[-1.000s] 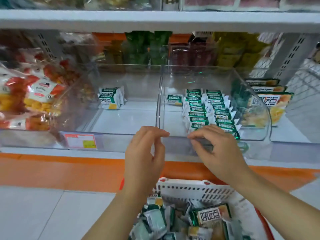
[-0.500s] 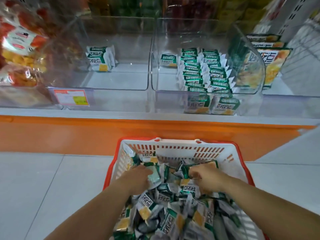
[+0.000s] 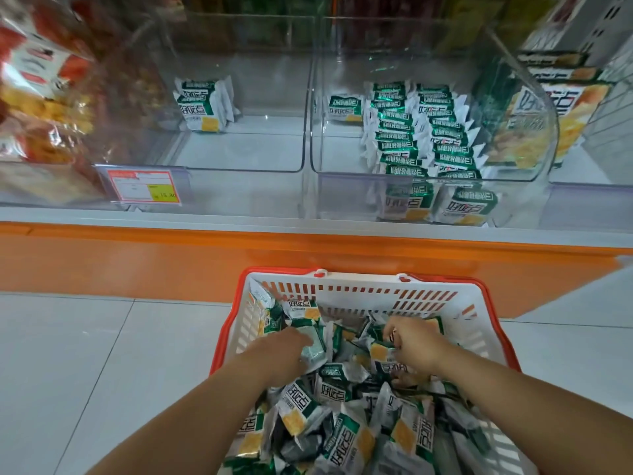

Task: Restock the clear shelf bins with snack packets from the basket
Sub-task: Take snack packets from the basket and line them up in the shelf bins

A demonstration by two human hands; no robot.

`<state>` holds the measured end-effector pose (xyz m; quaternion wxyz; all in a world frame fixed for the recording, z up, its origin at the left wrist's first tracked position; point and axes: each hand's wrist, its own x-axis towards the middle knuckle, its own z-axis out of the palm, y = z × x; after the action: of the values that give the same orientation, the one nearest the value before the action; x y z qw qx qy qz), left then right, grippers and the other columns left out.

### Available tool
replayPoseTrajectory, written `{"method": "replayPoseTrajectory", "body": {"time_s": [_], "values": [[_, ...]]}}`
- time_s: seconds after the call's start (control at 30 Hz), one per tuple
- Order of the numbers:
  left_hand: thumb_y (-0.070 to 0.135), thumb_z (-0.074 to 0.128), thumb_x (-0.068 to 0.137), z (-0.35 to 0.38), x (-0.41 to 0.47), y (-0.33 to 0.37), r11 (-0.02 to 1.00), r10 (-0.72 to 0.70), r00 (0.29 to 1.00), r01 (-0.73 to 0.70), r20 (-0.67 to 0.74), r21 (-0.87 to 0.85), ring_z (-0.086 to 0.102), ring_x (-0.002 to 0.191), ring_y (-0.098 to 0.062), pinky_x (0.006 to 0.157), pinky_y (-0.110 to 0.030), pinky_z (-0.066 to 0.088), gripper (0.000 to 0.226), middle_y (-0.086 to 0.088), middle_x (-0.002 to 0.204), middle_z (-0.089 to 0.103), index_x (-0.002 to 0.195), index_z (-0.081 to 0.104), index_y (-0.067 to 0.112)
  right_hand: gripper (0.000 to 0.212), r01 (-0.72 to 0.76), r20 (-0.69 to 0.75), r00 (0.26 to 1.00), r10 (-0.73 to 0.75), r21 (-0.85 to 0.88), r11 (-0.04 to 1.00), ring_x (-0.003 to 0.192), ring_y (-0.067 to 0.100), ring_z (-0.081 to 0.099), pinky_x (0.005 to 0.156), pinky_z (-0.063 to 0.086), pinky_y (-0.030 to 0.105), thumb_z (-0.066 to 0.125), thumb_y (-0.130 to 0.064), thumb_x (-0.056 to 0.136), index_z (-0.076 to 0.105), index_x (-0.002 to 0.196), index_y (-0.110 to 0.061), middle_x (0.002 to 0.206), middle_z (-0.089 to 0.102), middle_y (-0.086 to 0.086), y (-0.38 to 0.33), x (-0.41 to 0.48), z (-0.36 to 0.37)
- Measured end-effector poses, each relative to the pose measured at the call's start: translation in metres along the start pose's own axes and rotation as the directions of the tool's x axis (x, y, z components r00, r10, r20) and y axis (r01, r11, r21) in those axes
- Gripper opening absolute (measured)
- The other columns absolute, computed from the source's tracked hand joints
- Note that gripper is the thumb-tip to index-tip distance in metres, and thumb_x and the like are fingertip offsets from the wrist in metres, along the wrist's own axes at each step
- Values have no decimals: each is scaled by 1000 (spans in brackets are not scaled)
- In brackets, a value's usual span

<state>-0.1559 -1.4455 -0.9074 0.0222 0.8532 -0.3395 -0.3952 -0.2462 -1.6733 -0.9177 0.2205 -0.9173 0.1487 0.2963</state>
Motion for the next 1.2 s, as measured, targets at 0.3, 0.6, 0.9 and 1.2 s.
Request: {"method": "replayPoseTrajectory", "body": {"time_s": [0.3, 0.6, 0.9, 1.2], "values": [[42, 58, 91, -44, -44, 60, 948, 201, 927, -265, -316, -176, 47, 122, -7, 95, -17, 35, 58, 8, 144, 42, 144, 36, 30, 26, 212, -59, 976, -209, 45, 976, 77, 8, 54, 64, 41, 16, 62, -2, 84, 61, 105, -18, 87, 56, -9, -34, -66, -66], [36, 63, 88, -88, -115, 108, 862, 241, 787, -443, -568, -248, 57, 66, 3, 55, -11, 41, 24, 17, 82, 62, 112, 62, 33, 30, 498, -467, 820, -331, 295, 815, 68, 1, 54, 62, 45, 13, 72, -10, 80, 59, 87, -36, 86, 60, -11, -78, -158, -116], [27, 69, 85, -82, -166, 124, 444, -87, 740, -570, -667, -691, 68, 80, -17, 79, -37, 53, 16, 4, 92, 69, 98, 62, 21, 29, 452, -446, 891, -83, 857, 247, 93, 16, 66, 82, 55, 37, 70, -20, 79, 57, 105, -25, 105, 66, -1, -98, -185, -89], [26, 60, 91, -105, -189, 122, 551, -72, 695, -570, -716, -609, 58, 78, -2, 59, -9, 46, 11, 16, 95, 63, 102, 60, 31, 33, 576, -690, 721, -69, 540, 613, 99, 10, 59, 89, 48, 28, 71, -23, 82, 50, 107, -28, 106, 57, -9, -98, -209, -122]]}}
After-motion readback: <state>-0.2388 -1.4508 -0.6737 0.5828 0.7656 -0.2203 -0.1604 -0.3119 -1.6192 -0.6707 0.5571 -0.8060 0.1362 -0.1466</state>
